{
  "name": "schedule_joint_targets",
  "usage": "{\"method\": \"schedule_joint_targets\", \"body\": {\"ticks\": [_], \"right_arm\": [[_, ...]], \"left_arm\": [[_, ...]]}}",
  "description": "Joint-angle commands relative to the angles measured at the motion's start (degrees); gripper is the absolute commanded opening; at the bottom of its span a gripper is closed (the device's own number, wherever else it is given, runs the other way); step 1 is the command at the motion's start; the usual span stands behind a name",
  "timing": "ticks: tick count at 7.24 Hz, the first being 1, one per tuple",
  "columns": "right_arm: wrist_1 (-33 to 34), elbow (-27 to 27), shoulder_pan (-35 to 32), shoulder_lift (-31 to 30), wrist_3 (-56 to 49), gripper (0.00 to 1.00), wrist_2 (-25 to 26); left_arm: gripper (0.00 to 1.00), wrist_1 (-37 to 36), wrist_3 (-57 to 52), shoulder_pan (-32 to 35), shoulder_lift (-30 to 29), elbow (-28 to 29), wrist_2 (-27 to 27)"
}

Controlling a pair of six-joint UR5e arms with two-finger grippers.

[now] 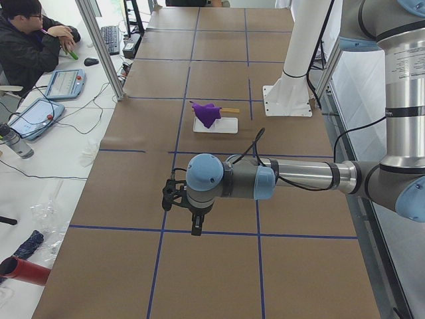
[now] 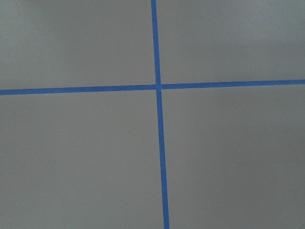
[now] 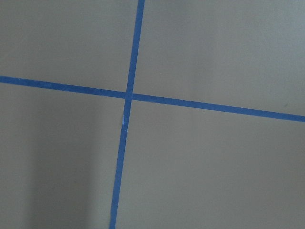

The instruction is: Hang towel on rack

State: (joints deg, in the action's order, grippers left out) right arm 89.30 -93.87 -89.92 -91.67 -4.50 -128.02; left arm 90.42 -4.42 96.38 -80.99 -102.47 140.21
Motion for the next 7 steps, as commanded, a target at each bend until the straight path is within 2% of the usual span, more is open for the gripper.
{"method": "schedule_joint_targets", "body": {"ticks": [1,7], "right_arm": [[0.00,-0.09,0.00,0.00,-0.07,1.00,-0.04],[0.00,0.00,0.00,0.00,0.02,1.00,-3.29]], "left_arm": [[1.00,0.02,-0.07,0.04,0.40,-0.80,-0.11],[1.00,0.02,-0.07,0.22,0.40,-0.71,-0.29]]}}
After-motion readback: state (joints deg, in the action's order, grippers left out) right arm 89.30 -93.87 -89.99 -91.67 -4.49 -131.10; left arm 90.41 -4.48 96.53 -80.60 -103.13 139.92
